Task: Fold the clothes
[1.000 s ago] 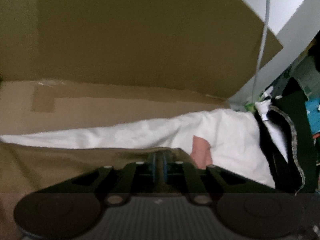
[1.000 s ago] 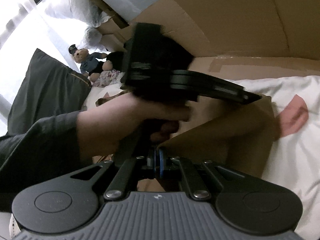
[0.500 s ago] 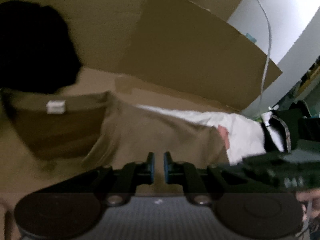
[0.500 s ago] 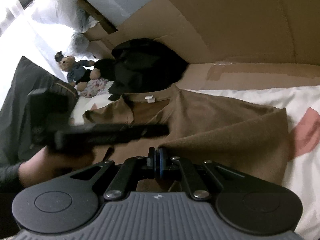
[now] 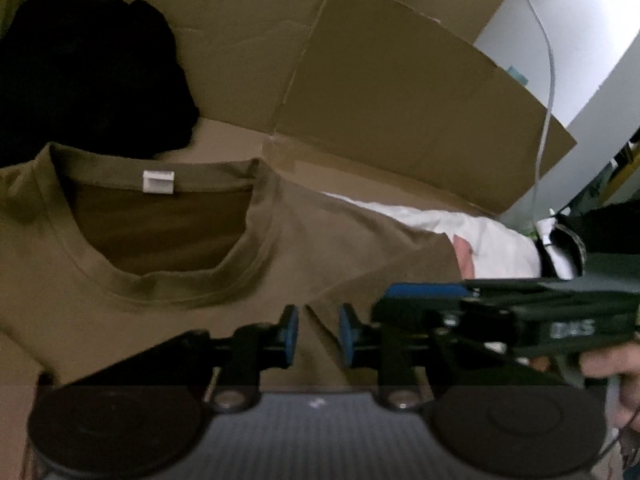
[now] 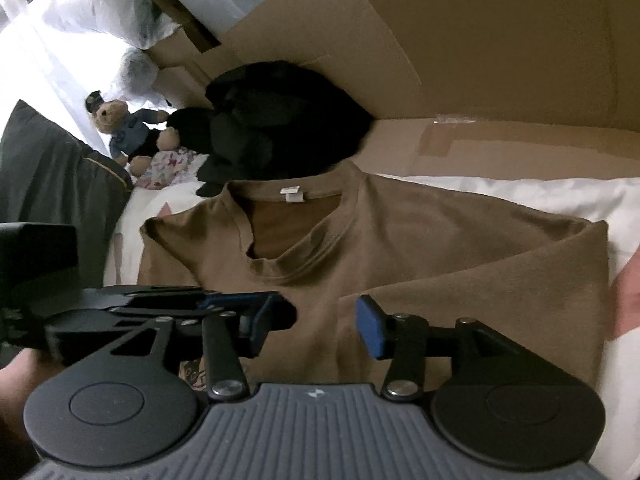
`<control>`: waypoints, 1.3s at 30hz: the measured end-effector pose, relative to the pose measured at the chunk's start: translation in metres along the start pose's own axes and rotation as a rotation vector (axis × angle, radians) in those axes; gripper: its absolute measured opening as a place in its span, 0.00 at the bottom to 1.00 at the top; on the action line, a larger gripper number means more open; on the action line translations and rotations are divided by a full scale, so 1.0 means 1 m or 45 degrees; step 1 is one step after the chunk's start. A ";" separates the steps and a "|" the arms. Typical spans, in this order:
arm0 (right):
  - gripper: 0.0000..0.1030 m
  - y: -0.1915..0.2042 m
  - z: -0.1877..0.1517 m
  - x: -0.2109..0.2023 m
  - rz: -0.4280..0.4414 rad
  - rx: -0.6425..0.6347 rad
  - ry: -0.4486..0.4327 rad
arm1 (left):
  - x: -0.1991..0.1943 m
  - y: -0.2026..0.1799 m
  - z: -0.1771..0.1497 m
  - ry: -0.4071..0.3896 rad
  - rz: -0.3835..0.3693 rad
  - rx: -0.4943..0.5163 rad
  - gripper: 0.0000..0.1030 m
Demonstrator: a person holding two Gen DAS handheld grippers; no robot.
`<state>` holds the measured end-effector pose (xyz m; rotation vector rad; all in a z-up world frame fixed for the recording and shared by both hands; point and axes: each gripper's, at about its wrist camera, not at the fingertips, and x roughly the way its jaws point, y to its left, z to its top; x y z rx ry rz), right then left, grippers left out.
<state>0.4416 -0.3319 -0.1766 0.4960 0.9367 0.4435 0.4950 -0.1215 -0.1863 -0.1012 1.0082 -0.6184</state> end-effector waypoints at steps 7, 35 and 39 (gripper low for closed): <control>0.55 -0.036 0.005 -0.042 -0.109 0.032 -0.112 | 0.031 -0.014 -0.005 -0.003 0.013 -0.017 0.52; 0.20 -0.108 0.020 -0.034 -0.425 0.095 -0.097 | 0.012 -0.026 -0.003 0.097 0.292 0.005 0.10; 0.20 -0.098 0.015 -0.058 -0.380 0.024 -0.115 | 0.002 -0.044 -0.018 0.111 0.241 0.023 0.11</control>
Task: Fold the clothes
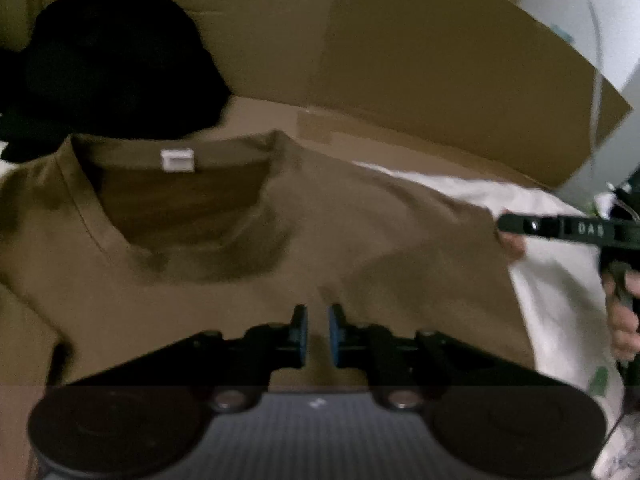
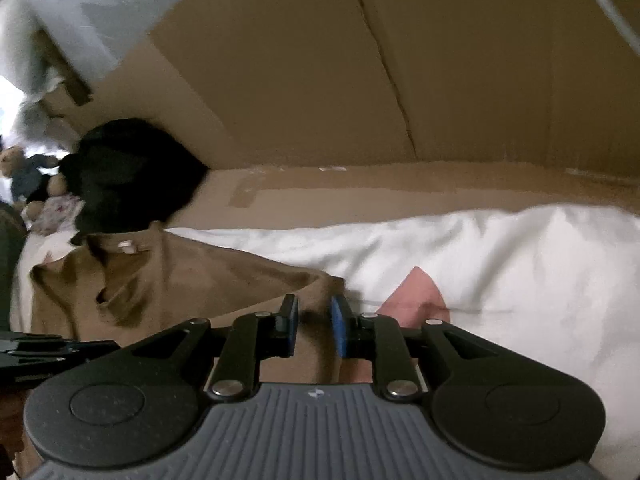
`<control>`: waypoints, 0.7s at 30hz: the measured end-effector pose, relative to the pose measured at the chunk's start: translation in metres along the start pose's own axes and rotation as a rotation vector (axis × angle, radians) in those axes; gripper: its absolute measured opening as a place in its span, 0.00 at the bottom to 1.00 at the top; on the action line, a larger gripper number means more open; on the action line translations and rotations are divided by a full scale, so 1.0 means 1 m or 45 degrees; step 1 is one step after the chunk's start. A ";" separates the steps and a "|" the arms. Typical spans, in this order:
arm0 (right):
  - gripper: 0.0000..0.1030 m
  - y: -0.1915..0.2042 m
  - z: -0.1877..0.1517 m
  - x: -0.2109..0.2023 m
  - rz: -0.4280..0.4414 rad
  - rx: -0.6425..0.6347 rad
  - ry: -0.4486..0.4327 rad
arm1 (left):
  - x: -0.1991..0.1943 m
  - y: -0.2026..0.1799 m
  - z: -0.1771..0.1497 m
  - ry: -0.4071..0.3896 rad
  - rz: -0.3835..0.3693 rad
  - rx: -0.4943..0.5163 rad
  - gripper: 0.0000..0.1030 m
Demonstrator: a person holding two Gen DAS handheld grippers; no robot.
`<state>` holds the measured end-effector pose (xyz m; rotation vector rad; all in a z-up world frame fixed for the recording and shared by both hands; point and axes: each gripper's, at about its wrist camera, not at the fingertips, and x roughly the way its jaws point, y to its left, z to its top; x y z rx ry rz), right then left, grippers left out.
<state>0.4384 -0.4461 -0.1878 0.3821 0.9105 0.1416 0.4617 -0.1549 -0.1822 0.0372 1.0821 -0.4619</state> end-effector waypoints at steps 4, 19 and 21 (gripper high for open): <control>0.20 0.002 -0.013 -0.017 0.048 -0.050 0.011 | -0.011 -0.018 -0.018 0.009 -0.031 0.013 0.12; 0.19 0.018 -0.087 -0.040 0.124 -0.187 0.141 | 0.002 -0.064 -0.087 0.083 -0.145 0.018 0.12; 0.18 0.017 -0.095 -0.041 0.121 -0.193 0.166 | 0.000 -0.061 -0.096 0.071 -0.137 -0.016 0.12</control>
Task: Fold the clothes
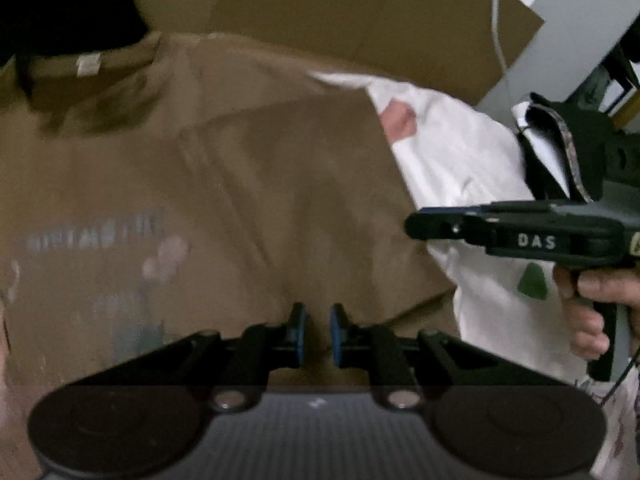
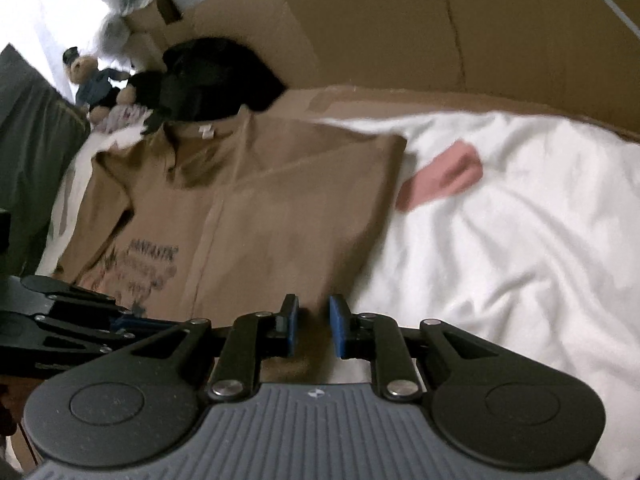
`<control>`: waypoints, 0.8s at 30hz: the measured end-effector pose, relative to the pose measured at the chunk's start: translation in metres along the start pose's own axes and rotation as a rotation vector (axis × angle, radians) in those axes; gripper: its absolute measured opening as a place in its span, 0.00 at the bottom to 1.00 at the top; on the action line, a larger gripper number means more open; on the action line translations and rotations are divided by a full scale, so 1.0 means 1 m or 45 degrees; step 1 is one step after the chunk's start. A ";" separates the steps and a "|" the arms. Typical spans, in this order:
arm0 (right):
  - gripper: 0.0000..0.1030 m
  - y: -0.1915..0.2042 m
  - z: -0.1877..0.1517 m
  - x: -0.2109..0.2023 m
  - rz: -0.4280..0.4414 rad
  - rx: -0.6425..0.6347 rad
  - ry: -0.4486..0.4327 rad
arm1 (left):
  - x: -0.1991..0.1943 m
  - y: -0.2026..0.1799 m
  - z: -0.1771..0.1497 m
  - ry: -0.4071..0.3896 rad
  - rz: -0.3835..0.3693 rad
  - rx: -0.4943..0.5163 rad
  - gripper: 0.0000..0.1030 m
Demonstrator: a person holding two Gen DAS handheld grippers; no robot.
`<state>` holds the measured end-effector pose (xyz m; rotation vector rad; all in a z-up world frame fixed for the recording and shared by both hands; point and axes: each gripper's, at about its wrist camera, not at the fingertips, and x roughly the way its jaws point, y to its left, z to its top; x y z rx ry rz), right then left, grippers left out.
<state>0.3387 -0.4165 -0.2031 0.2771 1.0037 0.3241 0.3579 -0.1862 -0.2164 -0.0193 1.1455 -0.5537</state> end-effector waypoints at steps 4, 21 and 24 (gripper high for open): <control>0.18 0.006 -0.018 -0.003 -0.016 -0.058 0.072 | -0.004 0.003 -0.010 0.019 0.013 -0.034 0.12; 0.19 0.048 0.030 -0.121 -0.074 -0.262 0.137 | -0.178 0.001 0.004 -0.121 0.074 0.044 0.16; 0.19 0.072 0.069 -0.165 -0.074 -0.329 0.067 | -0.226 0.007 0.009 -0.153 0.119 0.084 0.20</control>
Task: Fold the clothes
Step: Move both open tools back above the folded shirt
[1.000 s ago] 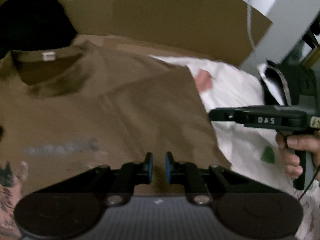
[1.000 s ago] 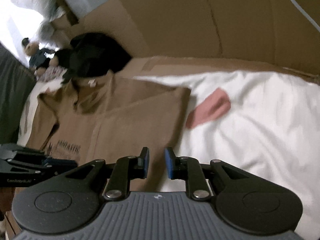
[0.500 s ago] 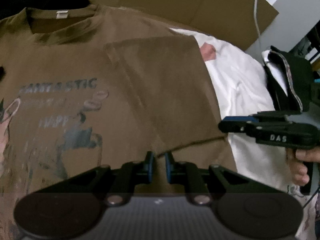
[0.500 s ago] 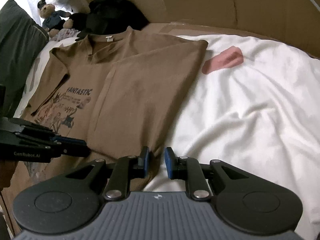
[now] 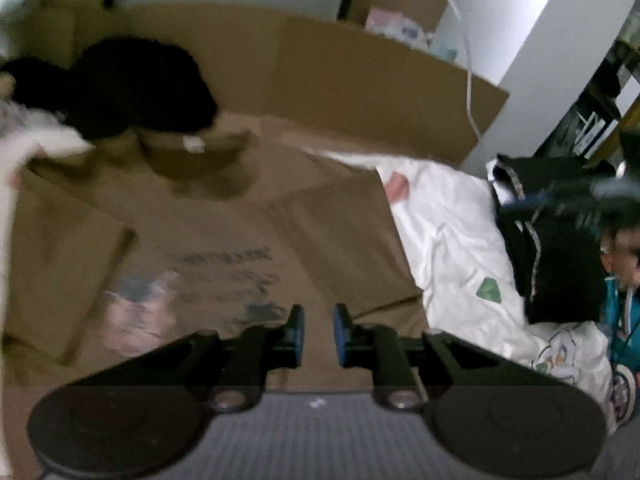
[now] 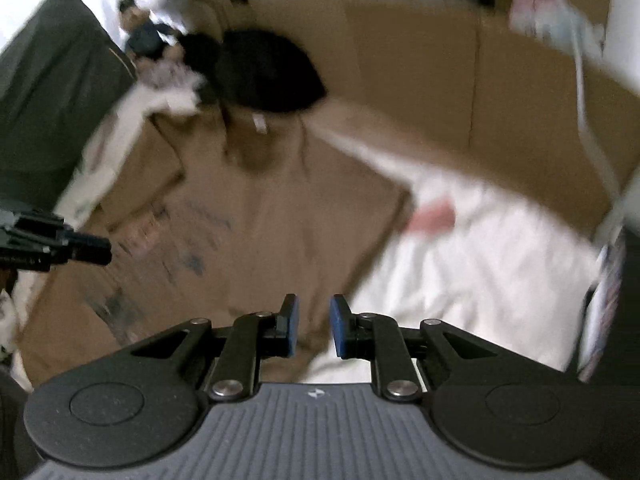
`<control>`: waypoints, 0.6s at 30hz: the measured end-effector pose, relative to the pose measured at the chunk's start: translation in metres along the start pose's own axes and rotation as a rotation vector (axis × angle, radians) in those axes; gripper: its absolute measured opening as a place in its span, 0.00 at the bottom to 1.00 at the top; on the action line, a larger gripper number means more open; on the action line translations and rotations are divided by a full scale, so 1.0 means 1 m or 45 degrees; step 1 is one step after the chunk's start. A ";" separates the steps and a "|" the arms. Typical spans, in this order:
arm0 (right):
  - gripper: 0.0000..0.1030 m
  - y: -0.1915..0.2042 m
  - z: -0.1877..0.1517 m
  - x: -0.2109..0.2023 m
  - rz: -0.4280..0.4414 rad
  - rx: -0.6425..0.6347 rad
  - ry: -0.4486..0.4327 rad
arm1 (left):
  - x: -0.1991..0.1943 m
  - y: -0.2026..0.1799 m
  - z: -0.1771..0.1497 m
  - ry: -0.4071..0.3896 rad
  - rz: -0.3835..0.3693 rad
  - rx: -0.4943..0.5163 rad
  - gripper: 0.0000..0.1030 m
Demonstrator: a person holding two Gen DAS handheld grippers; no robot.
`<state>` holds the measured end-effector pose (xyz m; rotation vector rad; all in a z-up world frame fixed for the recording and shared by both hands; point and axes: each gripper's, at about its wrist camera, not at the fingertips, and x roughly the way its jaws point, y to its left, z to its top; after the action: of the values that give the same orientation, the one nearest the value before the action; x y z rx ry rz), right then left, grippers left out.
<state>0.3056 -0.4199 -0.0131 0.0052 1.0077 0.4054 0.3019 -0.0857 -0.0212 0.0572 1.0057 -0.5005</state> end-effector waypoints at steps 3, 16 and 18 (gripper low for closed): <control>0.20 0.014 0.037 -0.044 -0.013 -0.056 -0.066 | -0.045 0.014 0.005 -0.039 0.041 0.011 0.30; 0.46 0.100 0.120 -0.147 0.013 -0.167 -0.045 | -0.183 0.097 -0.045 -0.124 0.197 -0.059 0.60; 0.53 0.115 0.118 -0.155 0.027 -0.144 -0.089 | -0.195 0.114 -0.062 -0.118 0.225 -0.089 0.61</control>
<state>0.2928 -0.3436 0.1996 -0.0715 0.9150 0.4782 0.2175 0.1053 0.0844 0.0593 0.9171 -0.3040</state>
